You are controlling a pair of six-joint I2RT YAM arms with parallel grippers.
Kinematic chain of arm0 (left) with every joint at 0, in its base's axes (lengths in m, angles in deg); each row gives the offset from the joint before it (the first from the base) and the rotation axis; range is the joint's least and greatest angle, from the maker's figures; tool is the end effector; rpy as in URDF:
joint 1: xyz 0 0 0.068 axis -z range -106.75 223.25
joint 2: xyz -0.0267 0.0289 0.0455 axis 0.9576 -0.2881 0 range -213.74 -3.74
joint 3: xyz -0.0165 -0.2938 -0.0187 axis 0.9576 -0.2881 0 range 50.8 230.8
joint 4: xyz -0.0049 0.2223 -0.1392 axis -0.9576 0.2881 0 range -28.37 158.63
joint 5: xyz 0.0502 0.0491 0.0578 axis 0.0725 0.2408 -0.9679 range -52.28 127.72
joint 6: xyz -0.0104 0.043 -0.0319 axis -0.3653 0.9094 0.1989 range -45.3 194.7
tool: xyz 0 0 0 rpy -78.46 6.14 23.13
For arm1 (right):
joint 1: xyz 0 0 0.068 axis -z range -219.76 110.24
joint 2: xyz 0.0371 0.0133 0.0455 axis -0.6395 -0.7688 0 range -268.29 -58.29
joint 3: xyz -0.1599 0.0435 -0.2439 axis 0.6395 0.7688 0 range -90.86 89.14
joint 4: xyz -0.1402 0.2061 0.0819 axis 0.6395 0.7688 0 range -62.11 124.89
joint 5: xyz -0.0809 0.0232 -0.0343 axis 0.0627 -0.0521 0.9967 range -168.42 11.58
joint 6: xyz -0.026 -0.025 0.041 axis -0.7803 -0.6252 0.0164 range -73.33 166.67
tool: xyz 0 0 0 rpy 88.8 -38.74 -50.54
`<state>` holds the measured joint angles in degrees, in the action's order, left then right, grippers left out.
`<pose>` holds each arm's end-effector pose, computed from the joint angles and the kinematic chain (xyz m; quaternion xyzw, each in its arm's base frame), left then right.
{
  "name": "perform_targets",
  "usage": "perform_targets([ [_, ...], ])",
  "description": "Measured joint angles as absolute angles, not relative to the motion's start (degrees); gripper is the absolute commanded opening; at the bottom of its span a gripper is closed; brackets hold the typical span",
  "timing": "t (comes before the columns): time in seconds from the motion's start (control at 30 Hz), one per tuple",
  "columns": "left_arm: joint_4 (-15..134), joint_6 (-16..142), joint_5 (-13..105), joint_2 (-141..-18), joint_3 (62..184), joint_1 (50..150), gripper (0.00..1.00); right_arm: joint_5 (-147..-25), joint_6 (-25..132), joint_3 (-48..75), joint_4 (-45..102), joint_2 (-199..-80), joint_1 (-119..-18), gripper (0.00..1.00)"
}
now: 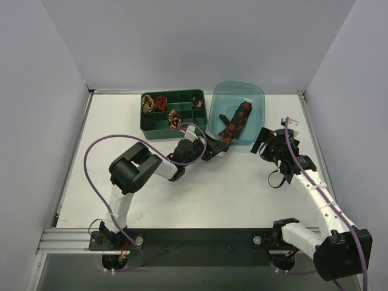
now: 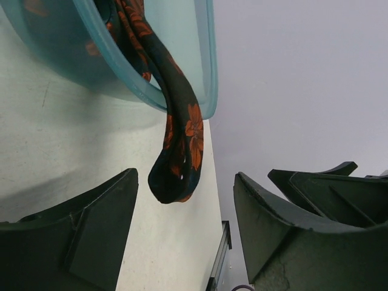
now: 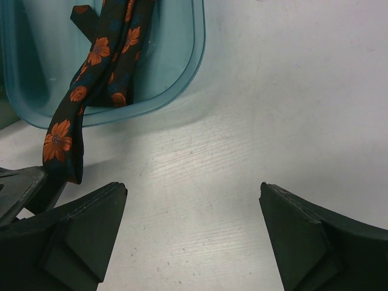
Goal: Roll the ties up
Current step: Pick up the tie from the bin.
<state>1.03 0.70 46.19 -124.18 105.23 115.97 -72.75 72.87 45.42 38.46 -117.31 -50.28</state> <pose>0.3120 -0.2956 0.1500 -0.1511 0.7238 -0.6000 0.3055 0.2217 0.0375 0.3040 0.1414 0.8349 0.1272 0.5164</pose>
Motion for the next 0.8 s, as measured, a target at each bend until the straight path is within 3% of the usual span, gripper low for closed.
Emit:
perform_targets([
  [0.33,2.25,0.51,43.96,-125.6,106.24,117.5,0.54,-73.28,72.52,45.42,38.44,-117.31,-50.28,0.99],
  [0.37,2.23,0.59,43.79,-125.64,106.28,117.5,0.43,-73.58,72.52,45.42,38.44,-117.31,-50.28,0.99],
  [0.43,2.12,1.03,43.46,-126.3,107.16,117.5,0.35,-73.76,72.5,45.42,38.44,-117.31,-50.28,0.99],
  [0.57,2.36,2.37,43.24,-126.78,108.49,117.5,0.03,-74.15,72.32,45.42,38.44,-117.31,-50.28,0.99],
  [0.8,10.89,8.24,45.86,-125.21,113.8,117.18,0.0,-74.46,72.17,45.42,38.42,-117.31,-50.28,0.99],
])
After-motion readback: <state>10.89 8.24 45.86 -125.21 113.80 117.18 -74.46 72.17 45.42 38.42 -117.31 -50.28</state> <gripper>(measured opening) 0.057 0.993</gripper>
